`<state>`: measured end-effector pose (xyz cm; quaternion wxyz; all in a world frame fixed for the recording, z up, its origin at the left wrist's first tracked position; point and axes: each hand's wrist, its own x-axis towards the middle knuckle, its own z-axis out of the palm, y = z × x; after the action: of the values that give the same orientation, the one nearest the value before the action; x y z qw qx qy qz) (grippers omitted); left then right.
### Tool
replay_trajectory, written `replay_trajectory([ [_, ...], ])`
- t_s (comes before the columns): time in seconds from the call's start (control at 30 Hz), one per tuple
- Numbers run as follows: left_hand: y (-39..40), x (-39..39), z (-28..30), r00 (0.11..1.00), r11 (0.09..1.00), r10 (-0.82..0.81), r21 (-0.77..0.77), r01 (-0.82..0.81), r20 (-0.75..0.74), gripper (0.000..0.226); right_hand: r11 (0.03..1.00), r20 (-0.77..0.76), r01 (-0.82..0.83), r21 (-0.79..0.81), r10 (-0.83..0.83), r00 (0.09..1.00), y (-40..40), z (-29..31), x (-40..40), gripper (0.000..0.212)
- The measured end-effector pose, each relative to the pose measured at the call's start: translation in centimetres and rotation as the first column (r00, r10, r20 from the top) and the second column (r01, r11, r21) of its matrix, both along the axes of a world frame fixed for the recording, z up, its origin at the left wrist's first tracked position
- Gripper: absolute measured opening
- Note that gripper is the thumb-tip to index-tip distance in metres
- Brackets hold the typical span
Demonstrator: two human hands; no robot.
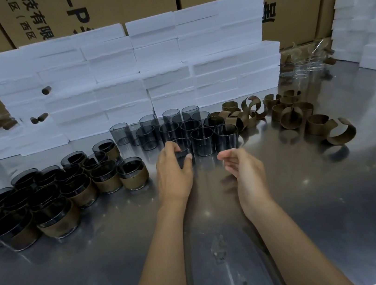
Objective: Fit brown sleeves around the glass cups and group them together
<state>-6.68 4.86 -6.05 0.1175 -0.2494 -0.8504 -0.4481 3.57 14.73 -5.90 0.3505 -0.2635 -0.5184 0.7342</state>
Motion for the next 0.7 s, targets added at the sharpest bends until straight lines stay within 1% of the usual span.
replay_trajectory([
  [0.07,0.1,0.2,0.2,1.000,0.998,0.006,0.068,-0.008,0.016,0.023,1.000,0.004,-0.001,-0.013,0.002,1.000,0.1,0.0,0.0,0.032],
  [0.1,0.1,0.4,0.4,0.999,0.992,0.007,0.129,-0.013,0.049,0.025,1.000,0.003,-0.004,-0.018,0.004,1.000,0.1,0.0,0.0,0.031],
  [0.17,-0.1,0.8,1.1,0.983,0.951,-0.033,0.307,-0.024,0.181,0.036,1.000,-0.013,-0.014,-0.022,0.014,1.000,0.2,-0.1,0.0,0.026],
  [0.2,-0.2,1.0,1.6,0.959,0.916,-0.088,0.401,-0.029,0.271,0.044,0.999,-0.024,-0.021,-0.029,0.020,1.000,0.2,-0.1,0.0,0.020],
  [0.23,-0.4,1.3,2.0,0.917,0.875,-0.167,0.483,-0.031,0.362,0.052,0.999,-0.033,-0.025,-0.036,0.024,0.999,0.2,0.0,-0.1,0.014],
  [0.27,-0.6,1.5,2.5,0.857,0.830,-0.267,0.558,-0.029,0.441,0.058,0.999,-0.038,-0.030,-0.045,0.028,0.999,0.2,0.1,0.0,0.009],
  [0.3,-0.7,1.7,2.8,0.785,0.781,-0.373,0.624,-0.022,0.495,0.062,0.998,-0.040,-0.033,-0.052,0.031,0.999,0.2,0.2,0.0,0.009],
  [0.37,-0.8,2.2,3.4,0.640,0.693,-0.561,0.721,0.015,0.525,0.064,0.996,-0.063,-0.052,-0.069,0.047,0.997,0.0,0.7,0.2,0.025],
  [0.4,-0.9,2.5,3.6,0.584,0.669,-0.621,0.742,0.048,0.523,0.065,0.993,-0.093,-0.084,-0.079,0.076,0.993,-0.2,1.0,0.3,0.038],
  [0.47,-0.9,2.9,3.7,0.510,0.656,-0.689,0.742,0.138,0.515,0.067,0.974,-0.178,-0.202,-0.104,0.181,0.967,-0.7,1.6,0.7,0.065],
  [0.5,-0.9,3.0,3.6,0.484,0.647,-0.713,0.741,0.178,0.507,0.061,0.956,-0.204,-0.268,-0.116,0.241,0.949,-0.9,1.9,0.9,0.073],
  [0.57,-0.8,2.9,3.5,0.438,0.616,-0.752,0.760,0.204,0.492,0.045,0.915,-0.199,-0.378,-0.141,0.348,0.916,-1.2,2.3,1.3,0.078],
  [0.63,-0.7,2.9,3.4,0.410,0.608,-0.760,0.775,0.175,0.504,0.043,0.885,-0.163,-0.444,-0.142,0.422,0.892,-1.2,2.4,1.5,0.077],
  [0.67,-0.6,2.9,3.4,0.414,0.621,-0.749,0.766,0.164,0.518,0.042,0.876,-0.150,-0.464,-0.132,0.445,0.883,-1.3,2.4,1.5,0.076],
  [0.7,-0.5,2.8,3.3,0.440,0.653,-0.720,0.738,0.168,0.537,0.039,0.872,-0.137,-0.472,-0.125,0.456,0.879,-1.3,2.3,1.5,0.076],
])
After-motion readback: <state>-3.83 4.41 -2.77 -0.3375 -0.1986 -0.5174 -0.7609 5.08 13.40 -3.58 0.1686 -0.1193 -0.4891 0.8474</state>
